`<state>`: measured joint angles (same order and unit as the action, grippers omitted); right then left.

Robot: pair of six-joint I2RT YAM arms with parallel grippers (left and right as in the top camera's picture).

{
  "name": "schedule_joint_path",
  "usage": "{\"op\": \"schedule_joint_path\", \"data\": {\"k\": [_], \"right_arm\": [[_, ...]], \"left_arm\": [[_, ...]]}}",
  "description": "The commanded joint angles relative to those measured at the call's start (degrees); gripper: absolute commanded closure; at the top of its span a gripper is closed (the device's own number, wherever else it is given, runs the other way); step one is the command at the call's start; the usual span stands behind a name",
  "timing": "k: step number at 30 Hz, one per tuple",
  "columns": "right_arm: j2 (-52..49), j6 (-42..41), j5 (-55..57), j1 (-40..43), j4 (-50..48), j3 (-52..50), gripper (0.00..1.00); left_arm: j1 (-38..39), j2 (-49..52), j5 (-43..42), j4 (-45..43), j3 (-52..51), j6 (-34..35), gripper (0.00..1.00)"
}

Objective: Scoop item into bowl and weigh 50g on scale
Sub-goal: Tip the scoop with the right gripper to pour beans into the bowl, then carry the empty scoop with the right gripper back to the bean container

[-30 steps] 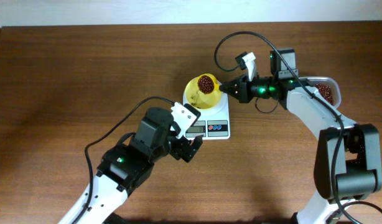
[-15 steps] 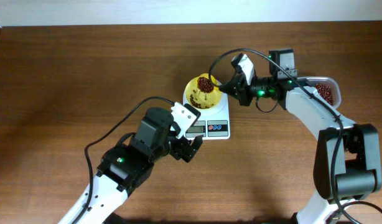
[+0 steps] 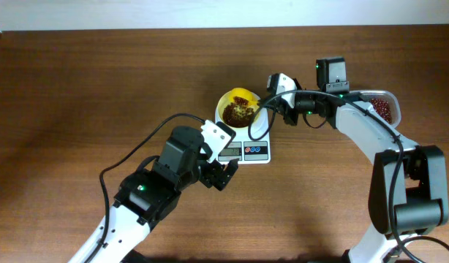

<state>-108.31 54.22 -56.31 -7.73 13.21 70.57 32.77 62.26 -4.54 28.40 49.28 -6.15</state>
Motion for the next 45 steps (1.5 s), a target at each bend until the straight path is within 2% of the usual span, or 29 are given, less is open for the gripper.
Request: {"op": "schedule_joint_path", "data": {"k": [1,3,7,12,15,17,23,29,34,37,40,43,45], "right_arm": [[-0.72,8.13,0.02,-0.57,-0.2,-0.02,0.96],[-0.72,13.44,0.02,-0.57,-0.22,-0.02,0.96],[-0.7,18.88,0.02,-0.57,-0.28,-0.02,0.96],[-0.72,19.06,-0.02,-0.57,-1.51,-0.02,0.96],[-0.7,15.13,-0.44,-0.57,-1.46,-0.02,0.96],[-0.59,8.26,-2.47,-0.57,-1.51,0.0,0.96],[3.98,-24.2,-4.55,-0.5,-1.57,0.52,0.96],[9.64,-49.99,-4.55,-0.2,-1.95,0.81,0.96],[11.76,-72.54,-4.52,5.33,-1.88,0.81,0.96],[11.89,-77.72,-4.52,11.02,-1.86,0.81,0.96],[13.31,-77.68,-3.91,15.26,-0.48,0.81,0.96],[16.76,-77.15,2.05,19.15,3.76,0.81,0.96],[20.37,-73.35,6.67,22.38,7.78,0.81,0.96]], "left_arm": [[0.09,0.09,-0.2,-0.07,-0.5,0.74,0.01],[0.09,0.09,-0.2,-0.07,-0.5,0.74,0.01],[0.09,0.09,-0.2,-0.07,-0.5,0.74,0.01],[0.09,0.09,-0.2,-0.07,-0.5,0.74,0.01],[0.09,0.09,-0.2,-0.07,-0.5,0.74,0.01],[0.09,0.09,-0.2,-0.07,-0.5,0.74,0.01],[0.09,0.09,-0.2,-0.07,-0.5,0.74,0.01],[0.09,0.09,-0.2,-0.07,-0.5,0.74,0.01],[0.09,0.09,-0.2,-0.07,-0.5,0.74,0.01],[0.09,0.09,-0.2,-0.07,-0.5,0.72,0.01],[0.09,0.09,-0.2,-0.07,-0.5,0.74,0.01],[0.09,0.09,-0.2,-0.07,-0.5,0.74,0.01],[0.09,0.09,-0.2,-0.07,-0.5,0.72,0.01]]}}
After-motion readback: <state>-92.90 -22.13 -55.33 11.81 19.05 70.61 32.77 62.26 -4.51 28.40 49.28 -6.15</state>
